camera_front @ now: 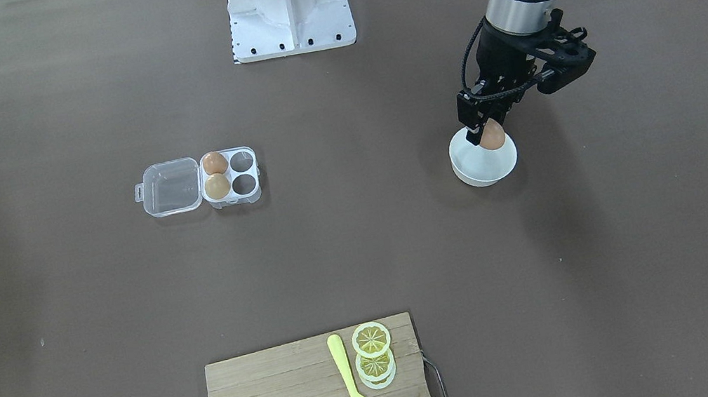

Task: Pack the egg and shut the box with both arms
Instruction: 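Lift the egg with the left gripper and carry it toward the egg box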

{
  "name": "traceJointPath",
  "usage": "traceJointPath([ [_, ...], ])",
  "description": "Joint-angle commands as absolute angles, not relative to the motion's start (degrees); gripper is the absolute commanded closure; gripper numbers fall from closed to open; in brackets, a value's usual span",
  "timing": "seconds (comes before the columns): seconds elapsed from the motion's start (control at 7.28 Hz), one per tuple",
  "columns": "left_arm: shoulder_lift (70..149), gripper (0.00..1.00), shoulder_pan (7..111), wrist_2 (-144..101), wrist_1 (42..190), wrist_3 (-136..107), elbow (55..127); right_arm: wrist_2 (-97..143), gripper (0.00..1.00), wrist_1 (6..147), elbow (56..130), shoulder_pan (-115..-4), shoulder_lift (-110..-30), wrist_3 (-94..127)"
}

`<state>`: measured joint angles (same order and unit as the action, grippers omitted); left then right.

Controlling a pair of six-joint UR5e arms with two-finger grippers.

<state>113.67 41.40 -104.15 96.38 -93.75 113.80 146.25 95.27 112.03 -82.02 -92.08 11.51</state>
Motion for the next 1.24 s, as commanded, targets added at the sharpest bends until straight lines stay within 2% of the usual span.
traceJointPath([
  [0.0,119.08,1.00,35.46,-93.41,98.25,-96.94,112.42,146.34,0.00,95.27,112.15,-82.00,-91.93,11.51],
  [0.55,122.95,1.00,18.15,-62.49,112.28,-96.15,98.92,146.34,0.00,95.27,112.06,-82.00,-91.93,11.69],
  [0.96,129.60,1.00,16.52,-59.77,114.08,-89.21,95.03,146.95,0.00,95.54,111.97,-82.00,-92.02,11.69],
  [1.1,133.64,1.00,16.52,-59.77,114.17,-89.21,90.57,147.04,0.00,95.54,111.71,-82.00,-92.02,11.69],
])
